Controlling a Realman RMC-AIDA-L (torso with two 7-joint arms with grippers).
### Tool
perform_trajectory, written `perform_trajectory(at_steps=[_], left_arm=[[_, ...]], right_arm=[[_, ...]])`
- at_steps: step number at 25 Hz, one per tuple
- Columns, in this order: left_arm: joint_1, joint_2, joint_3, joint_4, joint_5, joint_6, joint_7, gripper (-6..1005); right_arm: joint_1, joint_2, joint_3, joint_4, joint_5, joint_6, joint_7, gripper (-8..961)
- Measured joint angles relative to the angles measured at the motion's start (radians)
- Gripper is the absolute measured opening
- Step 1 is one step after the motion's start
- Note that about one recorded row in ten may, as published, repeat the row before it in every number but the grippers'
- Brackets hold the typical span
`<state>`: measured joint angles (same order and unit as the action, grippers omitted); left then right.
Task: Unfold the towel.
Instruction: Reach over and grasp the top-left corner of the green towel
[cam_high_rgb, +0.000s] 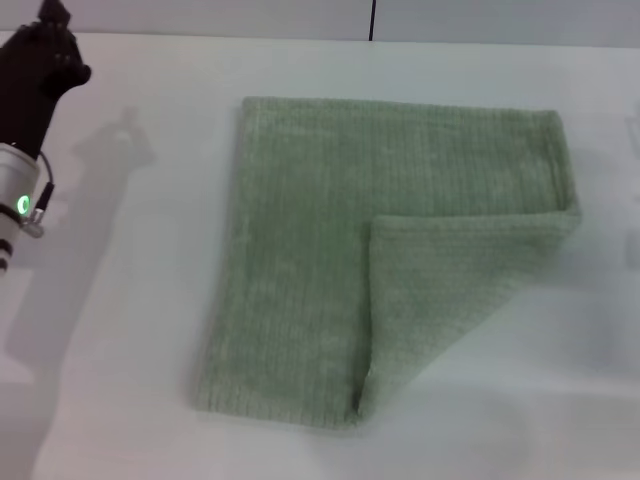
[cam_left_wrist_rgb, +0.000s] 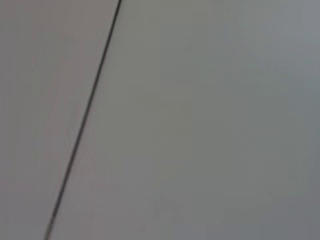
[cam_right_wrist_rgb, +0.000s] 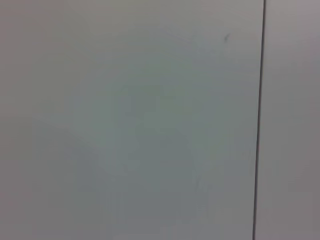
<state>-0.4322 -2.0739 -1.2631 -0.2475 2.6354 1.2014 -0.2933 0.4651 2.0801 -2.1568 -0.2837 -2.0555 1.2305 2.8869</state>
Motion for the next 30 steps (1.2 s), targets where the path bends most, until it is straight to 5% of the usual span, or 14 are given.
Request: perform_trajectory(at_steps=[5,10,12,14,18,23,30], left_arm=[[0.004,0.011,0.057,-0.122,0.009,-0.15,-0.094,55],[-0.009,0.013,0.067,-0.206,0.039,-0.35,-0.087,-2],[-0.009,0.013,0.067,-0.206,0.039,-0.35,-0.087,-2],[-0.027,0.014,0.061,-0.282,0.089,-0.547,-0.091,-2],[-0.029,0.014,0.06,-0.308,0.105,-0.604,-0.091,-2],[-0.033,0.03,0.058,-0.484,0.163,-0.877,-0.091,-2],[-0.037,0.045,0.056,-0.578,0.174,-1.02,-0.082,-2]], right_arm=[[0.0,0.0,0.0,0.001,0.0,0.0,0.0,807],[0.0,0.0,0.0,0.001,0.0,0.0,0.0,806],[0.0,0.0,0.0,0.001,0.0,0.0,0.0,806],[0.0,0.0,0.0,0.001,0.0,0.0,0.0,806],[0.0,0.0,0.0,0.002,0.0,0.0,0.0,806],[0.0,0.0,0.0,0.002,0.0,0.0,0.0,806],[0.003,-0.001,0.0,0.001,0.0,-0.003,0.0,806]])
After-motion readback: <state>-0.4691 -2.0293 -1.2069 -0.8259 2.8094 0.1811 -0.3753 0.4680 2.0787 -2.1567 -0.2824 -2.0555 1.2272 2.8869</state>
